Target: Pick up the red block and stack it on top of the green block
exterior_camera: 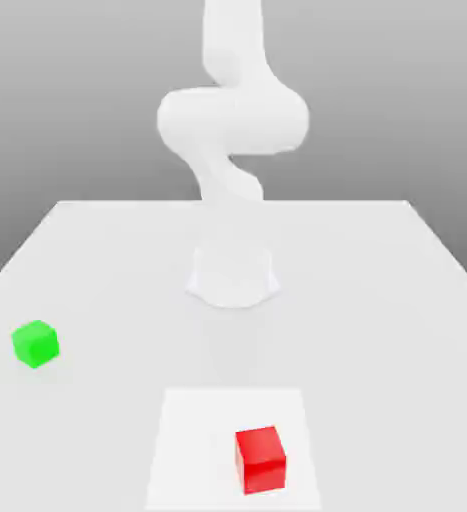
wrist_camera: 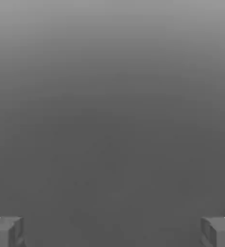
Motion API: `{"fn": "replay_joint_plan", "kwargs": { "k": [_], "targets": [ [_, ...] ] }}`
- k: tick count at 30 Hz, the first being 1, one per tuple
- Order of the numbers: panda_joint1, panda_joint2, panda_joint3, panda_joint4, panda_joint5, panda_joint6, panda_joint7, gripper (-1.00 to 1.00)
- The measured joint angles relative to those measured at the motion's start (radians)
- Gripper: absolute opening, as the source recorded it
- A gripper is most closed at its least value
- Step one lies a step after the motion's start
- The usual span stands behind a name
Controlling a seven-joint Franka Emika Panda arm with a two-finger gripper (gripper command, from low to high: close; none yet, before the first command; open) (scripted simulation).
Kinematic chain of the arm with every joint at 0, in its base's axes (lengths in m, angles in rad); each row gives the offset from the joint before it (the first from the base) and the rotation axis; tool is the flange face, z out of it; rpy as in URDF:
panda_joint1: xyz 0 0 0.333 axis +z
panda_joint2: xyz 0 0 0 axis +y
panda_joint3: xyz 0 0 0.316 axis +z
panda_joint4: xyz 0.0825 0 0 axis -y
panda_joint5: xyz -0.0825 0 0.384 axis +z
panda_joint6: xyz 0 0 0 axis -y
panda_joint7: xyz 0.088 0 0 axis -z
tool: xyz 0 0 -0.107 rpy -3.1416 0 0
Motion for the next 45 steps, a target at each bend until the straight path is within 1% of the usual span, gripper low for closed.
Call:
{"fn": "replay_joint_plan", "kwargs": {
  "k": [10, 16, 21, 27, 31, 33, 36, 37, 43, 45],
  "targets": [
    [-0.138, 0.279, 0.151, -0.075, -0.009, 0.121, 0.420, 0.00],
    [-0.203, 0.445, 0.229, -0.119, -0.038, 0.192, 0.686, 0.00],
    [-0.234, 0.586, 0.269, -0.156, -0.079, 0.250, 0.918, 0.00],
    [-0.237, 0.756, 0.279, -0.200, -0.121, 0.320, 1.193, 0.00],
    [-0.220, 0.865, 0.270, -0.229, -0.124, 0.368, 1.358, 0.00],
    [-0.202, 0.930, 0.247, -0.228, -0.153, 0.412, 1.413, 0.00],
    [-0.156, 1.037, 0.188, -0.212, -0.220, 0.496, 1.473, 0.00],
    [-0.135, 1.071, 0.163, -0.207, -0.237, 0.524, 1.486, -1.00],
    [-0.127, 1.088, 0.153, -0.204, -0.248, 0.540, 1.495, -1.00],
    [-0.141, 1.055, 0.171, -0.210, -0.226, 0.513, 1.479, -1.00]
  ]
}}
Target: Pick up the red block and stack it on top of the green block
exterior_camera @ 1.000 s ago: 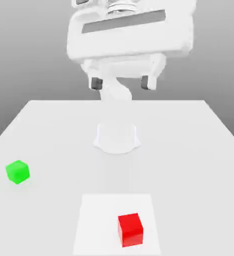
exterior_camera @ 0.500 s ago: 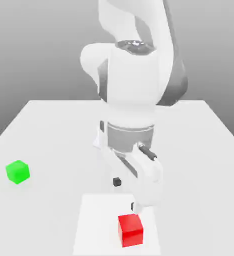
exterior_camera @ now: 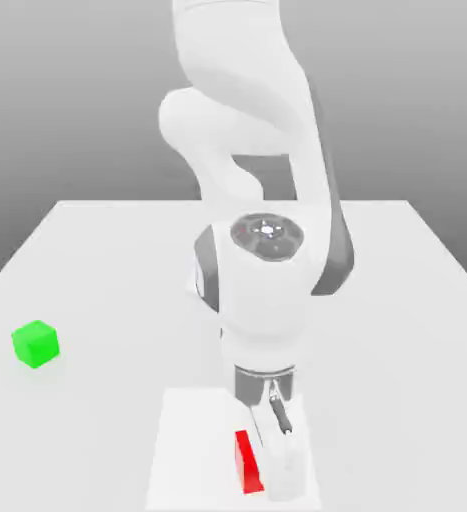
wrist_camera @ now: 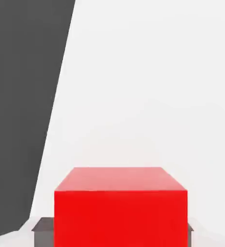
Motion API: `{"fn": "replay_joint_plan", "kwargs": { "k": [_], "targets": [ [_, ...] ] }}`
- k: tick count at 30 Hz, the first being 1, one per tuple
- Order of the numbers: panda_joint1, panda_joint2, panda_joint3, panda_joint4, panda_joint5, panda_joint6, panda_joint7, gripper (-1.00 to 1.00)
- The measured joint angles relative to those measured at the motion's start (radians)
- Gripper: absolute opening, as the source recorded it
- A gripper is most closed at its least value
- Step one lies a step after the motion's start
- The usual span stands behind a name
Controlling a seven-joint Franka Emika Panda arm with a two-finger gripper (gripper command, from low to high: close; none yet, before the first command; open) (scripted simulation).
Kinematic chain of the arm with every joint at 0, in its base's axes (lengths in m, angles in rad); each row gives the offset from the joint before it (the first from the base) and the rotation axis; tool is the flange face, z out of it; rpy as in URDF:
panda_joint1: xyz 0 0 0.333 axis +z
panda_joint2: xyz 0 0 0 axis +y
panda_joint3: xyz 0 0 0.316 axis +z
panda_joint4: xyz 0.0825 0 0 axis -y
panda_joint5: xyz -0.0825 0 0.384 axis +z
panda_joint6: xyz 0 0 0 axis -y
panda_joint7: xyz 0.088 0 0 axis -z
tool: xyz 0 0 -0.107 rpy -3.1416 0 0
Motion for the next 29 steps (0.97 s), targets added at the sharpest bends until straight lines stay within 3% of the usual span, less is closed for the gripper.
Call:
{"fn": "replay_joint_plan", "kwargs": {
  "k": [5, 19, 26, 27, 29],
  "targets": [
    [-0.055, -0.159, 0.040, -0.034, 0.110, -0.121, -0.088, -1.00],
    [-0.643, -0.417, -0.308, -0.232, 0.173, -0.173, -0.306, -1.00],
    [-0.689, -0.251, -0.333, -0.247, 0.256, 0.007, -0.385, -1.00],
    [-0.687, -0.226, -0.332, -0.246, 0.267, 0.031, -0.394, 1.00],
    [-0.687, -0.226, -0.332, -0.246, 0.267, 0.031, -0.394, 1.00]
  ]
}}
